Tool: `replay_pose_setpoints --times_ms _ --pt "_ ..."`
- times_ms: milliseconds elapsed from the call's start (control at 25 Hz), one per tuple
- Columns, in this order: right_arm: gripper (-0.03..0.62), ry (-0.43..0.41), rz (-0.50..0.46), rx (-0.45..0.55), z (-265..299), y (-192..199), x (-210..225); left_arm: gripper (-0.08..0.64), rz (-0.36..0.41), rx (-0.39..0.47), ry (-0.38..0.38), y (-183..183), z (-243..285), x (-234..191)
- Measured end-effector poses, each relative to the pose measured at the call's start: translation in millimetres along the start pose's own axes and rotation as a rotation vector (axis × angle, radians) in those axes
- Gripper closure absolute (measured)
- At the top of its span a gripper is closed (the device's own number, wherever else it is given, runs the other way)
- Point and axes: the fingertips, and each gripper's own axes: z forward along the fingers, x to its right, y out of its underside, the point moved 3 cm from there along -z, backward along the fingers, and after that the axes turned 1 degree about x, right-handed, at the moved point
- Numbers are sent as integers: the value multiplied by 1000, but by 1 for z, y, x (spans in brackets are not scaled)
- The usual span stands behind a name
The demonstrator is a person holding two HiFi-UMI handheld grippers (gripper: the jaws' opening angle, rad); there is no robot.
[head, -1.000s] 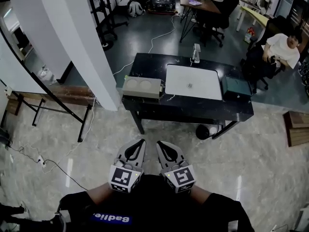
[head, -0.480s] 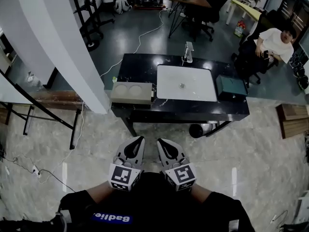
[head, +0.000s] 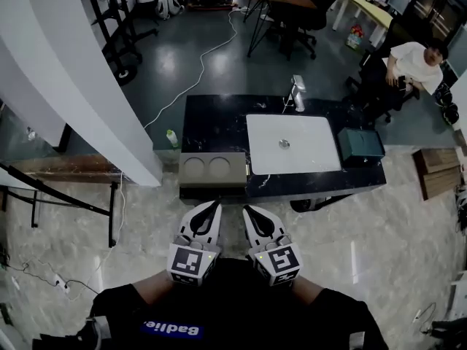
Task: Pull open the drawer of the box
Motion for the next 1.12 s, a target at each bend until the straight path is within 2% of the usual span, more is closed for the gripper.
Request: replay_pose_setpoints --times_ms 120,240,440,880,960,1120 --pt "592 27 20 -10 36 -4 -3 574 -23 34 0 -10 15 -39" --pt "592 59 24 -23 58 -6 1 575 -36 14 -7 -10 30 -67" --pt "592 97 64 -50 69 0 31 574 -50 -18 17 -7 51 -72" --pt "589 7 131 -145 97 23 93 574 13 -37 -41 -25 88 -67" --pt "561 -16 160 -171 100 33 103 574 4 -20 -42 -25 95 -62" --pt "560 -40 220 -252 108 62 128 575 1 -19 -66 -23 108 -62"
